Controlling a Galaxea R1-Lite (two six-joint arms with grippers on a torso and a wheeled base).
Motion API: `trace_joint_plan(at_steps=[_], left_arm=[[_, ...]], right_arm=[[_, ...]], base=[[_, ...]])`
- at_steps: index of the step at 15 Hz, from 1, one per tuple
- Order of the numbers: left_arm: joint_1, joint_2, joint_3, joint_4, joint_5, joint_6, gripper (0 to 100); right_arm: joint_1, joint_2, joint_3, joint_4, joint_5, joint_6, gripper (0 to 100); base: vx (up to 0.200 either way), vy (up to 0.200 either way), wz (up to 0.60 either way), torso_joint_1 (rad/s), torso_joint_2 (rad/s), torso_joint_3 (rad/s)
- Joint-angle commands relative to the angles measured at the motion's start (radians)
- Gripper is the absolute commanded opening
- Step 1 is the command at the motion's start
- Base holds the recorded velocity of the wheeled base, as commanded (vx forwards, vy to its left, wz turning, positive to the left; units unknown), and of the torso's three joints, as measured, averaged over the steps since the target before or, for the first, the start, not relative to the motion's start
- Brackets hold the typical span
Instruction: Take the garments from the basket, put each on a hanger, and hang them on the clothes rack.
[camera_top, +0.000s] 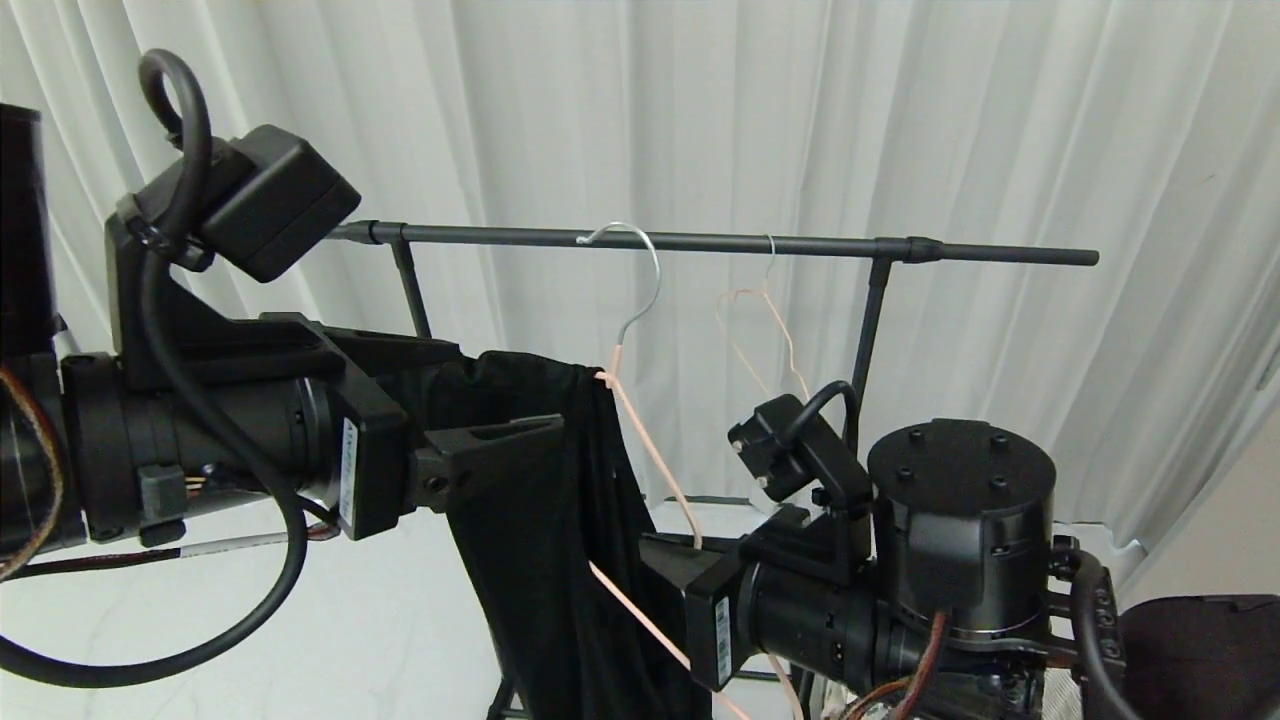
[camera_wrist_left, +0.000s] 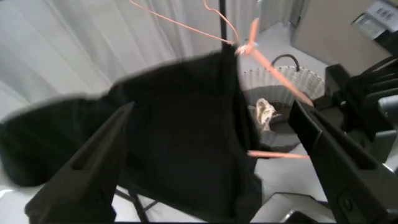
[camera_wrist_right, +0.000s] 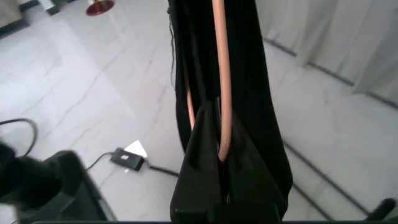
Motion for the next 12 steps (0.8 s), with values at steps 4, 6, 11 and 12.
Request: trace_joint_plan(at_steps=[4,6,11,12], left_arm=[[0.015,-0.046,0.016,0.0,0.002,0.001,100],[0.056,-0.082,0.065,0.0,-0.003,0.036,100],[0.065,-0.11,0.202,0.0,-0.178,0.254,100],[0.065,-0.105,0.235,0.0,-0.213,0.355,100]], right_arm=[[-0.027,-0.006,0.025,-0.06,-0.049,-0.108,0],[-0.057,-0.06,0.134,-0.11,-0.021,-0.226,0],[-0.054,-0.258,0.389,-0.11,0.114,-0.363,0],[-0.053,-0.278,0.42,-0.11,0.127,-0.366,0]], base=[[0.0,0.0,0.0,0.0,0.0,0.0],[0.0,0.0,0.0,0.0,0.0,0.0],[0.0,0.0,0.0,0.0,0.0,0.0],[0.0,0.0,0.0,0.0,0.0,0.0]])
